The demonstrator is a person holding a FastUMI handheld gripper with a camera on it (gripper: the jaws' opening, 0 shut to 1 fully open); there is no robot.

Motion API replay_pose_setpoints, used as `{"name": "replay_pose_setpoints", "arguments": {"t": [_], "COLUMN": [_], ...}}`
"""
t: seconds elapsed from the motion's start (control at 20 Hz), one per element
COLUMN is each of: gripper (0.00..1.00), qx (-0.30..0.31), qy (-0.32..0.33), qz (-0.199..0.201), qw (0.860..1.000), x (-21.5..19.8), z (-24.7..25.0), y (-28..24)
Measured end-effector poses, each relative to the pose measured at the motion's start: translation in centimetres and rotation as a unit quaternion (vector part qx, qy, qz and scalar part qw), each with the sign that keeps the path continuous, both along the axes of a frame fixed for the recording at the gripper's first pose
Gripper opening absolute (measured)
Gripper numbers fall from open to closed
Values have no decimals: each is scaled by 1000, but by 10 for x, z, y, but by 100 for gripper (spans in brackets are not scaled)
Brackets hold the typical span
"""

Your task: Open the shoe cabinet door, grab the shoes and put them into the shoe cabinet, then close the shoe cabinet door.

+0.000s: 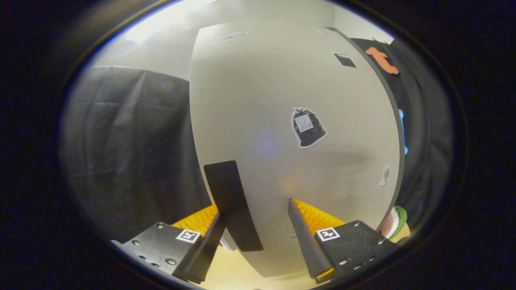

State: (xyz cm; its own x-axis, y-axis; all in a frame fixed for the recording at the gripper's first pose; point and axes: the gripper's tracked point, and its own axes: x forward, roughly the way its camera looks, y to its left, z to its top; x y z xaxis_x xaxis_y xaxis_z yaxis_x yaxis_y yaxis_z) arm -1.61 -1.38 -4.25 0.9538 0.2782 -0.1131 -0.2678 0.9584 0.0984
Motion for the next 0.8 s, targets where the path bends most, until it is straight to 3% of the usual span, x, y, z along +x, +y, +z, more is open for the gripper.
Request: {"name": "replay_pose_setpoints", "arguments": {"t": [0.8], "gripper": [91], "qx": [-2], "qy": [-18], "qz": [-97], "qw": [995], "x": [46], "z": [-1], "y": [7]}}
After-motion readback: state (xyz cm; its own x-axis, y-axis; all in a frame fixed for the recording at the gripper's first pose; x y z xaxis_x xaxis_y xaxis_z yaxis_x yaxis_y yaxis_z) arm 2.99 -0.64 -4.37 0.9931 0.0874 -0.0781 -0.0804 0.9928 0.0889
